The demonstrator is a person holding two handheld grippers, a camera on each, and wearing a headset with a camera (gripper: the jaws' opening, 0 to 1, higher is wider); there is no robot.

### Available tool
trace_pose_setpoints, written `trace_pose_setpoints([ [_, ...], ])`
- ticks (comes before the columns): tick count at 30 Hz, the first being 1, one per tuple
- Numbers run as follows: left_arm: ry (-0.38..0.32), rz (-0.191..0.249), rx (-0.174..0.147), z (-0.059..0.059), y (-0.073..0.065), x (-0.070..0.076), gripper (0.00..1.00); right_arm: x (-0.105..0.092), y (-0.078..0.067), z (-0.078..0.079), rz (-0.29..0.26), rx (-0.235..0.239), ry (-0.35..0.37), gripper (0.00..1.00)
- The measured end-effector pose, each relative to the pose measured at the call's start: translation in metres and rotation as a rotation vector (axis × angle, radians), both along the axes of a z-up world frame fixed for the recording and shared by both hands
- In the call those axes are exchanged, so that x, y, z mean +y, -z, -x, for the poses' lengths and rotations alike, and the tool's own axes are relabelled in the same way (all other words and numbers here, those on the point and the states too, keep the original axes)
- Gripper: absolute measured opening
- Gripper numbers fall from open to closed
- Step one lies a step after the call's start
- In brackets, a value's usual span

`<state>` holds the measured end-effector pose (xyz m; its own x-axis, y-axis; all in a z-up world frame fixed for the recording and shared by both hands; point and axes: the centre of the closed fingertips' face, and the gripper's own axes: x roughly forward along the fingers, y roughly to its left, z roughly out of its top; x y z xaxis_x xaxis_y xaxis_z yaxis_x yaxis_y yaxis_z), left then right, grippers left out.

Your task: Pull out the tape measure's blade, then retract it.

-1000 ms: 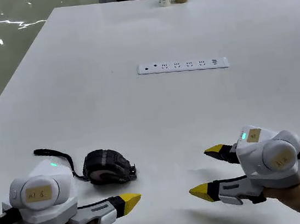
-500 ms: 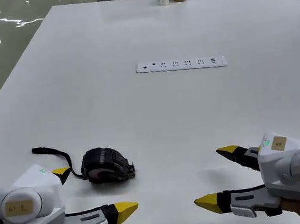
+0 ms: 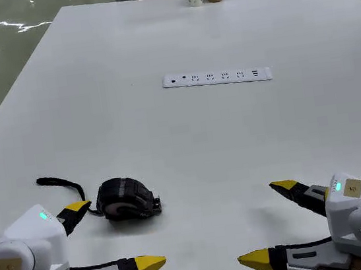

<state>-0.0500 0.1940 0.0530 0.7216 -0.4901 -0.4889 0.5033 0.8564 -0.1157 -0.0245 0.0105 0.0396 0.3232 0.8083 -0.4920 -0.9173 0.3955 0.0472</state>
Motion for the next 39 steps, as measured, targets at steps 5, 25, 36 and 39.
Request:
trace_pose_setpoints([
  [5, 0.015, -0.013, 0.001, 0.004, 0.002, 0.000, 0.99, -0.001, -0.005, 0.001, -0.026, -0.009, 0.021, 0.92],
  [25, 0.031, -0.007, -0.026, 0.007, -0.008, -0.003, 0.99, -0.005, -0.016, 0.010, -0.093, -0.007, 0.081, 0.99],
  [36, 0.032, -0.035, -0.016, 0.013, -0.008, 0.002, 0.99, -0.004, -0.022, 0.010, -0.109, -0.017, 0.091, 0.99],
  [39, 0.028, -0.041, -0.020, 0.012, -0.008, 0.005, 0.99, -0.006, -0.021, 0.011, -0.100, -0.015, 0.087, 0.99],
])
